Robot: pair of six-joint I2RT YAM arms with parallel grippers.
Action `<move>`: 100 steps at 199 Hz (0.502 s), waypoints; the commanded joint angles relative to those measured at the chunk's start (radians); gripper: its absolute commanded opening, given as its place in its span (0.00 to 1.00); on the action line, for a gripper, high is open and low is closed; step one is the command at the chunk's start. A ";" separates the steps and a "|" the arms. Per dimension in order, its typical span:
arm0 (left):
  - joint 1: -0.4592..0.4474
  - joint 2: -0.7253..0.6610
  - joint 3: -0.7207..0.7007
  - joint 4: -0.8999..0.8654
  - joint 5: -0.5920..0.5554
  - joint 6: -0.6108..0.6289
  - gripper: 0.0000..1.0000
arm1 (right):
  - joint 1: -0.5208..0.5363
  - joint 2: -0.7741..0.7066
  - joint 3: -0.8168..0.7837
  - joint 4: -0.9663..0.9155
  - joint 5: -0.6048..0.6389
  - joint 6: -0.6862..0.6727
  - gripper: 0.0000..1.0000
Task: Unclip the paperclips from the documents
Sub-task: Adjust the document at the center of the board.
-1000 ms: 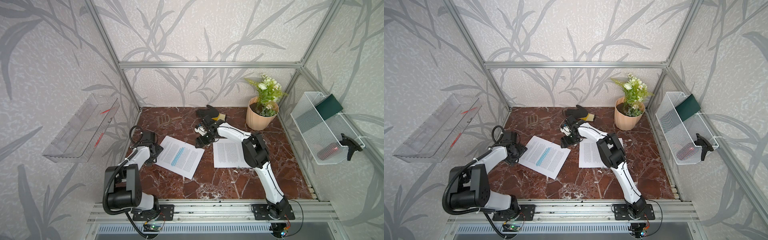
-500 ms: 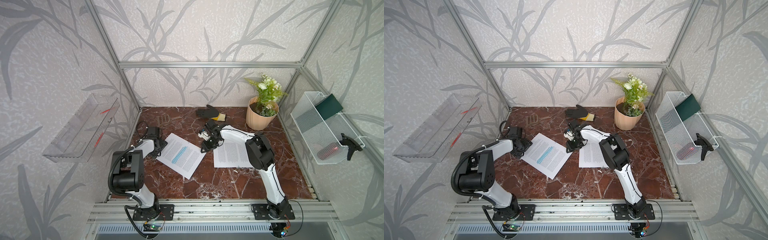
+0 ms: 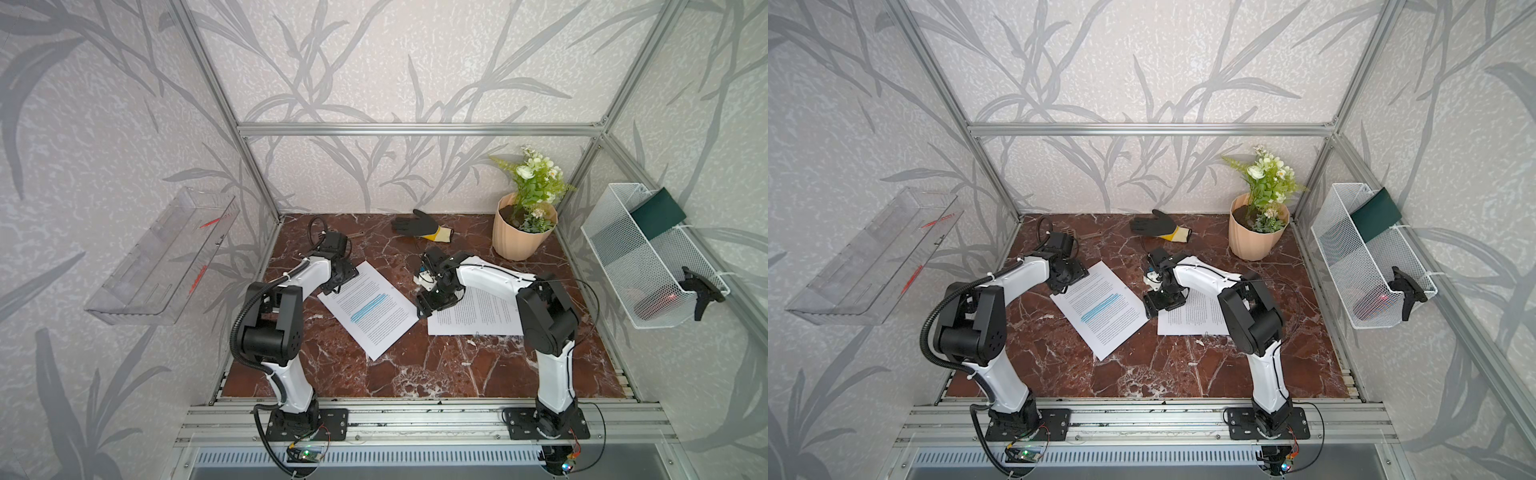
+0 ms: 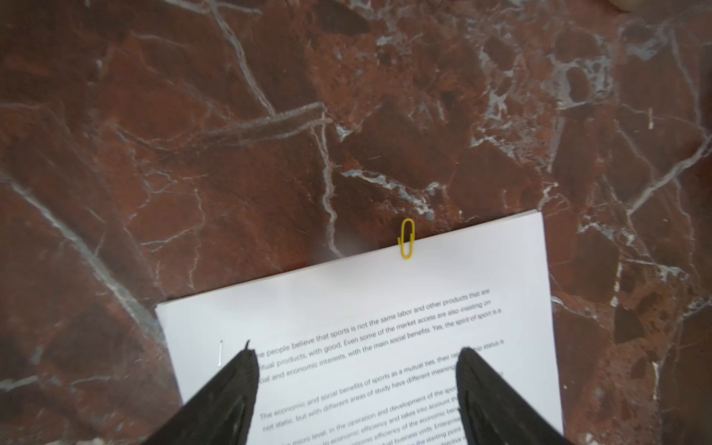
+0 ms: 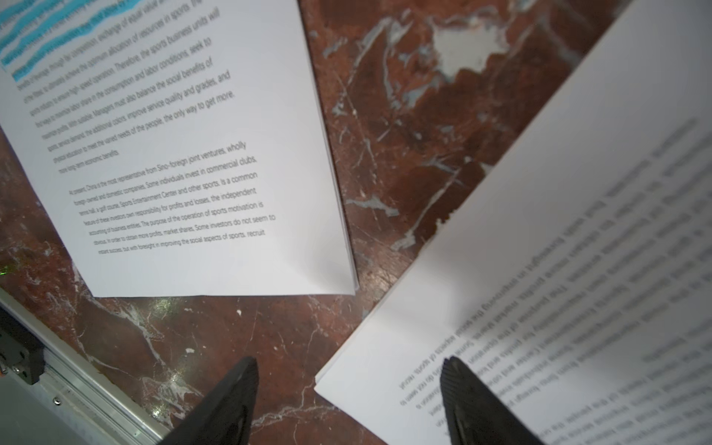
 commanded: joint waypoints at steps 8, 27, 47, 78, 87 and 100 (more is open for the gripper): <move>0.036 -0.081 0.063 -0.134 -0.076 0.034 0.88 | -0.009 -0.029 0.103 -0.052 0.043 -0.046 0.79; 0.094 -0.095 0.047 -0.125 -0.009 0.019 0.93 | -0.006 0.006 0.179 -0.016 -0.082 -0.060 0.81; 0.153 -0.095 -0.010 -0.053 0.077 -0.010 0.94 | 0.007 0.076 0.271 0.012 -0.124 -0.039 0.81; 0.213 -0.065 -0.085 0.074 0.187 -0.013 0.94 | 0.014 0.195 0.370 0.049 -0.176 -0.008 0.81; 0.222 -0.052 -0.102 0.118 0.214 -0.006 0.94 | 0.014 0.221 0.385 0.060 -0.178 0.004 0.81; 0.228 -0.022 -0.104 0.146 0.230 0.003 0.94 | 0.014 0.257 0.410 0.064 -0.176 0.015 0.81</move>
